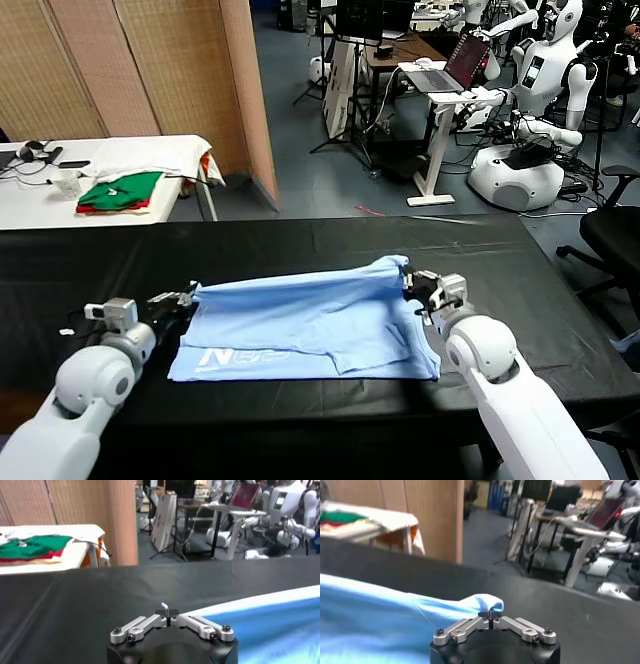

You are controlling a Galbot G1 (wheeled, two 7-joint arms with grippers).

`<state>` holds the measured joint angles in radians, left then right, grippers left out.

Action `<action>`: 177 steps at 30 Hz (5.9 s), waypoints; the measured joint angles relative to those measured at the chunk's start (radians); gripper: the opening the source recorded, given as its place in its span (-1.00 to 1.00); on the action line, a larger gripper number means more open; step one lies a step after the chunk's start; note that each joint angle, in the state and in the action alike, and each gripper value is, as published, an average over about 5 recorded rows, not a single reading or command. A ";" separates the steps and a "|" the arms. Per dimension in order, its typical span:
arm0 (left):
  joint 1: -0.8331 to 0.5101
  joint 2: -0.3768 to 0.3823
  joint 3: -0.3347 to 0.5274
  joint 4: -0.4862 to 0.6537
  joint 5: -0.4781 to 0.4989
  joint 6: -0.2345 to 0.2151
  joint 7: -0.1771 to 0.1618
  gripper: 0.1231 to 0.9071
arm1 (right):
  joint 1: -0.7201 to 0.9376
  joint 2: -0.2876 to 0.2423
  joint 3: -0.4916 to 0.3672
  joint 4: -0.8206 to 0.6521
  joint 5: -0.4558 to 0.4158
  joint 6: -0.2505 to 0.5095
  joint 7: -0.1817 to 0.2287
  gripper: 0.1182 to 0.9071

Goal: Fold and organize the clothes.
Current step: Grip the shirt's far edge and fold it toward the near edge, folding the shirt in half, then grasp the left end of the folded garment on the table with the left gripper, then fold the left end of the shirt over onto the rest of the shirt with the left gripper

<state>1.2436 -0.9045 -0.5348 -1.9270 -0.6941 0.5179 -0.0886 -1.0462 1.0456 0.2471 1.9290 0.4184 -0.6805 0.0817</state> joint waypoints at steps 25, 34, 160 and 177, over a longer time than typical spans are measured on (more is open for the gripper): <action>0.248 -0.062 -0.080 -0.084 0.163 -0.021 0.024 -0.83 | -0.110 -0.024 0.005 0.086 0.002 -0.033 -0.041 0.07; 0.283 -0.102 -0.130 -0.159 0.171 -0.003 0.004 0.51 | -0.168 -0.005 0.080 0.155 0.051 0.021 0.013 0.98; 0.253 -0.238 -0.157 -0.001 0.356 -0.149 0.080 -0.81 | -0.313 0.217 0.249 0.229 -0.064 0.258 0.021 1.00; 0.288 -0.024 -0.305 0.015 0.371 -0.170 0.055 -0.81 | -0.372 0.250 0.250 0.237 -0.087 0.298 0.015 1.00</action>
<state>1.5313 -0.9281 -0.8393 -1.9122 -0.3229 0.3476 -0.0340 -1.4181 1.2954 0.4968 2.1662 0.3316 -0.3825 0.0970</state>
